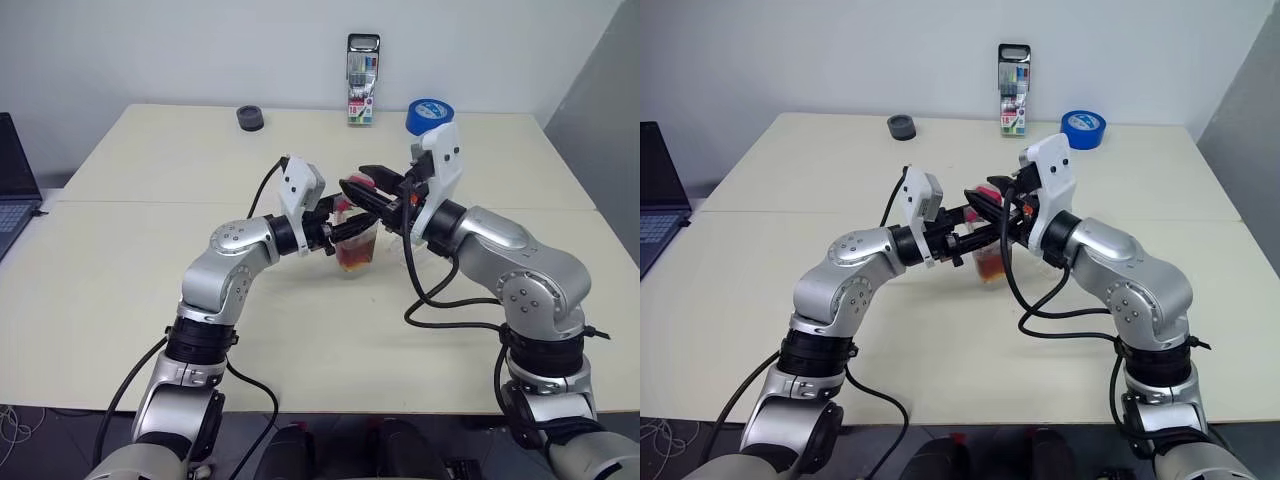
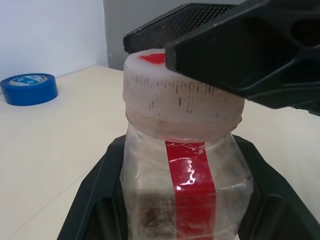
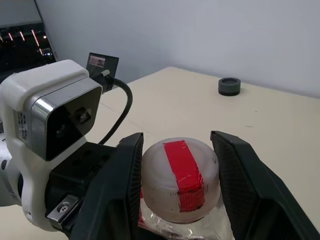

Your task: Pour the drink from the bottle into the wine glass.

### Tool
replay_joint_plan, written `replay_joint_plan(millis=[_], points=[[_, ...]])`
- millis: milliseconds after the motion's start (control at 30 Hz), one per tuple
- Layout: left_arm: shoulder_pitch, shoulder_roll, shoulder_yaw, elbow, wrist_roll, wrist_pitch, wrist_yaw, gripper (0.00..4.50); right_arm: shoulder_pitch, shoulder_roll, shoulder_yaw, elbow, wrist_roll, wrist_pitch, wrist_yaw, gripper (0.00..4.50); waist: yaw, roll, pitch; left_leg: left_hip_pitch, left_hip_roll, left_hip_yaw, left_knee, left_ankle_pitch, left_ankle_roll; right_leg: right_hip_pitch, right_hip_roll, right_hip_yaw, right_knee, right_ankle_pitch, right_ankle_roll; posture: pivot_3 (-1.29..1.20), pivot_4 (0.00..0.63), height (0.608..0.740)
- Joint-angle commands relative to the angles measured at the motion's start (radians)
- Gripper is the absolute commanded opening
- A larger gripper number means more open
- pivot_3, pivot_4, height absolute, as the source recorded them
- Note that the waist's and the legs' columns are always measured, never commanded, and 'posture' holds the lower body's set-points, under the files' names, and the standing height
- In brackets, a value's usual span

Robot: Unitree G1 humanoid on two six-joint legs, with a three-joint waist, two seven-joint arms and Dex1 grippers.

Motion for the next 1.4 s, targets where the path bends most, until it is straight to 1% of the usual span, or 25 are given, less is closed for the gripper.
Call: replay_joint_plan(millis=[33, 67, 100, 167, 233, 300, 333, 400, 500, 567, 600, 667, 733, 767, 867, 1000, 1100, 1267, 1367, 1400], points=[[-0.028, 0.033, 0.028, -0.109, -0.102, 0.051, -0.073, 2.12, -0.042, -0.119, -0.081, -0.073, 0.191, 0.045, 0.23, 1.78, 0.001, 0.001, 0.002, 0.0, 0.0, 0.0, 0.0, 0.0, 0.001, 0.0, 0.0, 0.0, -0.001, 0.0, 0.0, 0.0, 0.15, 0.74], [-0.03, 0.045, 0.03, -0.127, -0.128, 0.071, -0.095, 2.12, -0.053, -0.169, -0.084, -0.061, 0.222, 0.046, 0.31, 1.78, 0.001, 0.001, 0.002, -0.001, 0.0, 0.0, 0.0, -0.001, 0.001, 0.0, 0.0, 0.0, -0.002, 0.0, 0.0, 0.0, 0.15, 0.74], [-0.031, 0.054, 0.032, -0.139, -0.144, 0.084, -0.109, 2.12, -0.06, -0.202, -0.083, -0.051, 0.237, 0.045, 0.36, 1.78, 0.0, 0.001, 0.002, -0.001, 0.0, 0.0, 0.0, -0.001, 0.001, 0.0, 0.0, 0.0, -0.002, 0.0, 0.0, 0.0, 0.15, 0.74], [-0.037, 0.065, 0.036, -0.151, -0.176, 0.1, -0.136, 2.12, -0.077, -0.271, -0.054, 0.005, 0.22, 0.014, 0.489, 1.78, 0.0, 0.002, 0.002, 0.0, 0.0, 0.0, -0.001, -0.001, 0.001, 0.001, 0.0, -0.001, -0.003, 0.0, 0.0, 0.0, 0.15, 0.74], [-0.045, 0.073, 0.033, -0.144, -0.179, 0.092, -0.156, 2.12, -0.091, -0.303, -0.026, 0.048, 0.191, -0.023, 0.565, 1.78, -0.002, 0.001, 0.002, 0.001, 0.0, 0.0, -0.002, -0.001, 0.002, 0.001, 0.0, -0.001, -0.003, 0.0, 0.0, 0.0, 0.15, 0.74], [-0.057, 0.082, 0.029, -0.125, -0.165, 0.069, -0.176, 2.12, -0.104, -0.315, -0.006, 0.076, 0.156, -0.063, 0.607, 1.78, -0.004, 0.002, 0.002, 0.001, 0.0, 0.0, -0.001, -0.001, 0.002, 0.001, 0.0, 0.0, -0.002, 0.0, 0.0, 0.0, 0.15, 0.74], [-0.06, 0.084, 0.028, -0.119, -0.161, 0.061, -0.18, 2.12, -0.11, -0.318, -0.002, 0.084, 0.146, -0.076, 0.614, 1.78, -0.004, 0.002, 0.002, 0.001, 0.0, 0.0, -0.001, -0.001, 0.002, 0.001, 0.0, 0.0, -0.001, 0.0, 0.0, 0.0, 0.15, 0.74], [-0.072, 0.084, 0.031, -0.103, -0.153, 0.05, -0.175, 2.12, -0.129, -0.298, -0.028, 0.095, 0.161, -0.053, 0.548, 1.78, -0.003, 0.002, 0.002, 0.001, 0.0, 0.0, -0.001, -0.001, 0.002, 0.001, 0.0, 0.0, -0.001, 0.0, 0.0, 0.0, 0.15, 0.74], [-0.072, 0.085, 0.031, -0.097, -0.149, 0.04, -0.166, 2.12, -0.107, -0.281, -0.083, 0.06, 0.171, -0.03, 0.437, 1.78, 0.0, 0.002, 0.002, 0.0, 0.0, -0.001, -0.001, -0.001, 0.002, 0.001, 0.0, -0.001, -0.002, 0.0, 0.0, 0.0, 0.15, 0.74], [-0.064, 0.086, 0.034, -0.097, -0.149, 0.037, -0.158, 2.12, -0.074, -0.277, -0.119, 0.01, 0.189, -0.01, 0.368, 2.51, 0.001, 0.002, 0.002, 0.0, 0.0, -0.001, -0.001, -0.001, 0.001, 0.001, 0.0, -0.001, -0.003, 0.0, 0.0, 0.0, 0.15, 0.74], [-0.061, 0.086, 0.035, -0.097, -0.148, 0.034, -0.154, 2.12, -0.056, -0.266, -0.14, -0.021, 0.198, 0.001, 0.313, 2.74, 0.002, 0.002, 0.002, -0.001, 0.0, -0.001, -0.001, -0.001, 0.001, 0.001, 0.0, -0.001, -0.003, 0.0, 0.0, 0.0, 0.15, 0.74], [-0.059, 0.086, 0.036, -0.094, -0.148, 0.033, -0.146, 2.12, -0.029, -0.247, -0.164, -0.079, 0.219, 0.022, 0.224, 3.46, 0.003, 0.002, 0.002, -0.001, 0.0, -0.001, -0.001, -0.001, 0.001, 0.001, -0.001, -0.001, -0.004, 0.0, 0.0, 0.0, 0.15, 0.74], [-0.064, 0.081, 0.038, -0.084, -0.147, 0.032, -0.139, 2.12, 0.014, -0.21, -0.176, -0.149, 0.241, 0.04, 0.124, 4.21, 0.003, 0.002, 0.002, -0.001, 0.0, -0.001, -0.001, -0.001, 0.001, 0.001, -0.001, -0.001, -0.004, 0.0, 0.0, 0.0, 0.15, 0.74], [-0.067, 0.078, 0.037, -0.079, -0.146, 0.031, -0.136, 2.12, 0.038, -0.19, -0.174, -0.185, 0.239, 0.043, 0.077, 4.48, 0.003, 0.002, 0.002, -0.001, 0.0, -0.001, -0.001, -0.001, 0.001, 0.001, 0.0, -0.001, -0.003, 0.0, 0.0, 0.0, 0.15, 0.74], [-0.072, 0.066, 0.03, -0.069, -0.145, 0.031, -0.13, 2.12, 0.07, -0.125, -0.14, -0.266, 0.223, 0.05, -0.06, 4.48, 0.001, 0.002, 0.002, -0.001, 0.0, -0.001, -0.001, -0.001, 0.001, 0.0, 0.0, -0.001, -0.003, 0.0, 0.0, 0.0, 0.15, 0.74], [-0.081, 0.048, 0.021, -0.058, -0.142, 0.03, -0.126, 2.12, 0.045, -0.081, -0.09, -0.29, 0.19, 0.054, -0.156, 4.48, 0.0, 0.002, 0.002, 0.0, 0.0, -0.001, -0.001, 0.0, 0.001, 0.0, 0.0, 0.0, -0.002, 0.0, 0.0, 0.0, 0.15, 0.74], [-0.088, 0.034, 0.012, -0.048, -0.141, 0.027, -0.134, 2.12, 0.035, -0.065, -0.065, -0.283, 0.166, 0.044, -0.186, 4.48, 0.0, 0.002, 0.002, 0.0, 0.0, -0.001, -0.001, 0.0, 0.0, 0.0, 0.0, -0.001, -0.002, 0.0, 0.0, 0.0, 0.15, 0.74], [-0.093, 0.032, 0.006, -0.036, -0.134, 0.021, -0.148, 2.12, 0.018, -0.081, -0.057, -0.261, 0.147, 0.032, -0.161, 4.48, 0.0, 0.002, 0.002, -0.001, 0.0, 0.0, -0.001, 0.001, -0.002, 0.0, 0.0, 0.0, -0.002, 0.0, 0.0, 0.0, 0.15, 0.74], [-0.093, 0.032, 0.009, -0.04, -0.134, 0.024, -0.146, 2.12, 0.032, -0.094, -0.063, -0.25, 0.143, 0.024, -0.134, 3.9, 0.0, 0.002, 0.002, 0.0, 0.0, 0.0, -0.001, 0.001, -0.002, 0.0, 0.0, -0.001, -0.002, 0.0, 0.0, 0.0, 0.15, 0.74], [-0.093, 0.032, 0.01, -0.041, -0.134, 0.024, -0.146, 2.12, 0.034, -0.094, -0.065, -0.247, 0.145, 0.022, -0.128, 3.57, 0.0, 0.002, 0.002, 0.0, 0.0, 0.0, -0.001, 0.001, -0.002, 0.0, 0.0, 0.0, -0.002, 0.0, 0.0, 0.0, 0.15, 0.74]])
